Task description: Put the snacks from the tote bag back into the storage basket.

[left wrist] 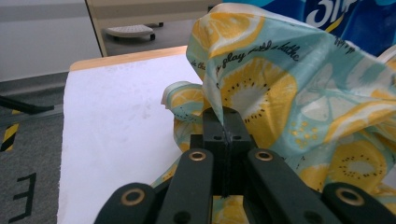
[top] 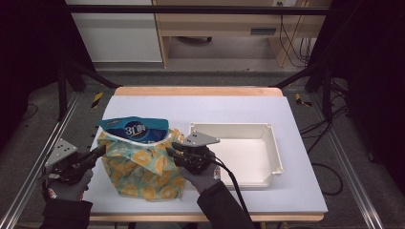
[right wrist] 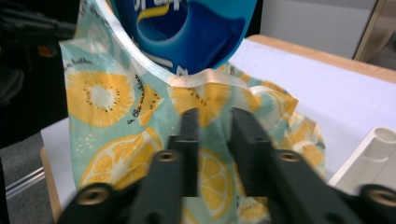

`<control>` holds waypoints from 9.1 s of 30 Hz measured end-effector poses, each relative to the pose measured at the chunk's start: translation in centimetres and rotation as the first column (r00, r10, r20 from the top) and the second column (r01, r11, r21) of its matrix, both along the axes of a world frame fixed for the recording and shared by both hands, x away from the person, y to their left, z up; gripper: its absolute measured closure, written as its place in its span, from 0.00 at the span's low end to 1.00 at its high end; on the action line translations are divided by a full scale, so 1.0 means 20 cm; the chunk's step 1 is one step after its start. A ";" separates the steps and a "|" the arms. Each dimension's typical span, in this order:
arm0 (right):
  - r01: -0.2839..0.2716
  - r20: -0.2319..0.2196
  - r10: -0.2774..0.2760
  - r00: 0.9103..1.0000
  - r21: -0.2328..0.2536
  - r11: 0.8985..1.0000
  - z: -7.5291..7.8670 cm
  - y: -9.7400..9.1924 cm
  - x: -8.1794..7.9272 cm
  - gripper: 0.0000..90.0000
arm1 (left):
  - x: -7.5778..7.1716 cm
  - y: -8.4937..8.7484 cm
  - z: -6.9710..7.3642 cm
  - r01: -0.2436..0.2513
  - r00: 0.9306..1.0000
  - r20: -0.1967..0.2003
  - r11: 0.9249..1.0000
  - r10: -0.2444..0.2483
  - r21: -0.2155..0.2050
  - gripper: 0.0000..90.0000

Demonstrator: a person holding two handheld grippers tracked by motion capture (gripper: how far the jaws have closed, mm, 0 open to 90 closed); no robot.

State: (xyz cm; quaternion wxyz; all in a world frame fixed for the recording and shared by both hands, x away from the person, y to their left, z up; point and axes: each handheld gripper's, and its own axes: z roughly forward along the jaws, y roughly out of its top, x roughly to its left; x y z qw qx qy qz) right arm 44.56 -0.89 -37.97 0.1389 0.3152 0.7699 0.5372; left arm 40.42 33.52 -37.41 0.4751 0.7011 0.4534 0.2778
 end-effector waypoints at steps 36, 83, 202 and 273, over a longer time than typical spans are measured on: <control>0.009 -0.122 -0.028 0.992 -0.150 0.989 -0.33 0.07 -0.13 0.99 | 0.03 -0.05 -0.38 0.043 0.951 -0.309 0.982 0.016 0.185 1.00; 0.040 -0.015 -0.040 0.999 -0.029 0.999 -0.13 -0.06 -0.15 0.79 | -0.14 0.03 -0.13 -0.082 0.996 -0.031 0.996 0.081 -0.027 0.49; -0.061 0.169 0.050 0.984 0.062 0.996 0.46 0.03 0.11 0.36 | -0.15 -0.05 -0.23 0.014 1.000 -0.012 1.000 -0.014 -0.006 0.27; -0.201 -0.031 0.205 0.978 0.086 0.976 0.01 0.27 0.23 0.94 | -0.15 -0.04 -0.23 0.017 1.000 0.018 0.999 -0.018 0.033 0.28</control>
